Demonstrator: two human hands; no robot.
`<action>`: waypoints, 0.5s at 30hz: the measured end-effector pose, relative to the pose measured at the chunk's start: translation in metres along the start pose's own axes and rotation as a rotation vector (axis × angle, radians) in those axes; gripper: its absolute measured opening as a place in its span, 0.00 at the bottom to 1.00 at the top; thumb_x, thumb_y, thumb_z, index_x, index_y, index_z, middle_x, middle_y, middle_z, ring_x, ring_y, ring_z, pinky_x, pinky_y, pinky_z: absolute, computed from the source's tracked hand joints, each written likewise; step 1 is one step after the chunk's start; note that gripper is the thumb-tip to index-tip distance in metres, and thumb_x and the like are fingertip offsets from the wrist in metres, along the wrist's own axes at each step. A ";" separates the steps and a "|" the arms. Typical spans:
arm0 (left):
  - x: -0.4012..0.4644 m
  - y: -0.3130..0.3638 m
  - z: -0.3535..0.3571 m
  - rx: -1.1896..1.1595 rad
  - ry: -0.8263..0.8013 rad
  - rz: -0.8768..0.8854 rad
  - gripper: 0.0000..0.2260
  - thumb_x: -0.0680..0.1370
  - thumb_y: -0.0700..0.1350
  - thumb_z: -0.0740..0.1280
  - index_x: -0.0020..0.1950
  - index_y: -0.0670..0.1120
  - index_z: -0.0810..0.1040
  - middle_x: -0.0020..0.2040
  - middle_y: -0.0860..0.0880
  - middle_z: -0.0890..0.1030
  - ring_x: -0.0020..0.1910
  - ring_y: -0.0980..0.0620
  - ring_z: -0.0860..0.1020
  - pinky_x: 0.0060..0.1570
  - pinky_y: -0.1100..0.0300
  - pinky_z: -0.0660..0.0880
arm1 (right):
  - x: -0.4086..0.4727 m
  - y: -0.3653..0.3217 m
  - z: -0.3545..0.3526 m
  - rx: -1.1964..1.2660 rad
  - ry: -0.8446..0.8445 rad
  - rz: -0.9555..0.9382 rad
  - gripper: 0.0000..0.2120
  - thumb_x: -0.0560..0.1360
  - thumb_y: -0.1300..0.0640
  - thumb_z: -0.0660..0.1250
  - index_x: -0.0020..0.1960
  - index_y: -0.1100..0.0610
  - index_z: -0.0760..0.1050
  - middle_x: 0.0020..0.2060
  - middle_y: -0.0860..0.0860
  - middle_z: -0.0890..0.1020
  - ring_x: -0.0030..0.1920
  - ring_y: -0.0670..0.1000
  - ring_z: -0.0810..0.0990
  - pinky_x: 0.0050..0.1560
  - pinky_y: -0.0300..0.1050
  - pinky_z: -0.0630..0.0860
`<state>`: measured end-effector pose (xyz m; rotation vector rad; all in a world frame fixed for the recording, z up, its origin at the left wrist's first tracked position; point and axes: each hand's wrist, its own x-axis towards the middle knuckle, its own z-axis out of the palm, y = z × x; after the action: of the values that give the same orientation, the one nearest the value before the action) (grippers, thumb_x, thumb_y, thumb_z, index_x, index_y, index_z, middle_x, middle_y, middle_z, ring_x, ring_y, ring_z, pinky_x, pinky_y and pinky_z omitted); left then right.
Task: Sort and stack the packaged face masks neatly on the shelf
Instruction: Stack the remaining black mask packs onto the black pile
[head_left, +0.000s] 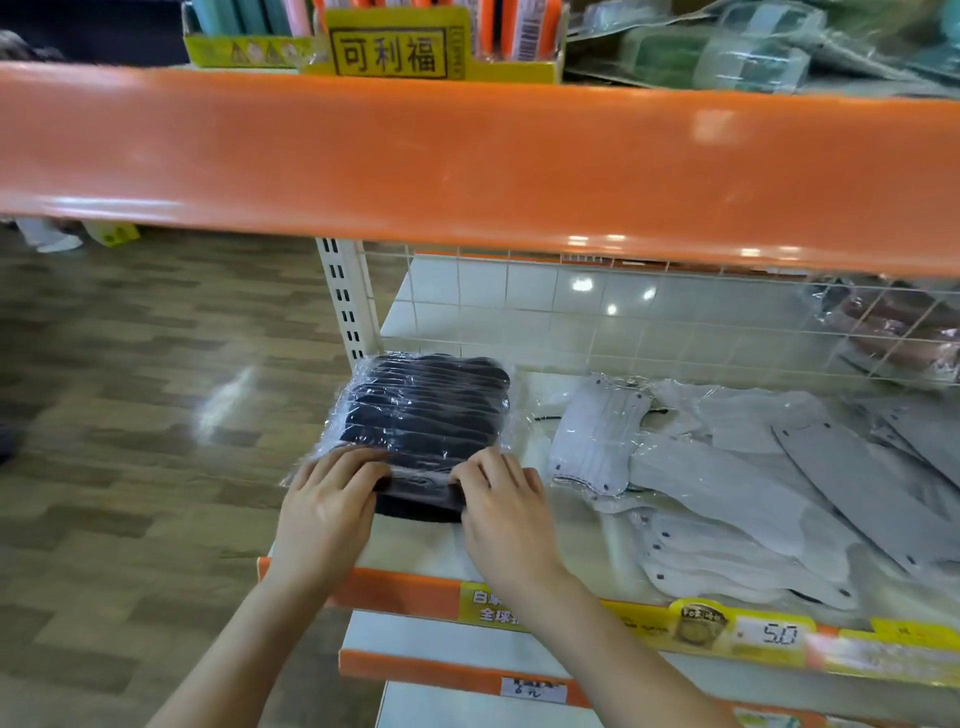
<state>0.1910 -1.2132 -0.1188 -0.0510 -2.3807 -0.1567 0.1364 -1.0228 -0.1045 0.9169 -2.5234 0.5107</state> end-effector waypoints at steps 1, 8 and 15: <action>-0.002 -0.002 0.002 -0.001 -0.036 -0.024 0.12 0.70 0.38 0.60 0.45 0.44 0.82 0.51 0.48 0.82 0.53 0.47 0.77 0.51 0.53 0.70 | -0.001 0.000 0.004 -0.009 -0.032 0.015 0.22 0.53 0.67 0.76 0.44 0.53 0.77 0.42 0.48 0.75 0.42 0.52 0.75 0.39 0.44 0.72; -0.011 -0.009 0.011 -0.107 -0.258 -0.113 0.17 0.66 0.44 0.56 0.44 0.46 0.83 0.52 0.48 0.84 0.55 0.49 0.77 0.55 0.58 0.67 | -0.009 0.005 0.014 -0.004 -0.123 0.084 0.24 0.55 0.51 0.80 0.49 0.50 0.77 0.44 0.46 0.76 0.45 0.51 0.78 0.41 0.46 0.74; -0.010 -0.005 0.015 -0.189 -0.361 -0.081 0.14 0.72 0.51 0.61 0.47 0.47 0.84 0.54 0.48 0.83 0.53 0.47 0.81 0.51 0.49 0.79 | -0.011 0.004 0.015 -0.026 -0.009 0.030 0.14 0.70 0.40 0.63 0.47 0.49 0.77 0.43 0.45 0.76 0.44 0.49 0.77 0.42 0.46 0.73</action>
<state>0.1875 -1.2159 -0.1375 -0.0779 -2.7219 -0.4443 0.1372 -1.0216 -0.1236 0.8755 -2.5495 0.4831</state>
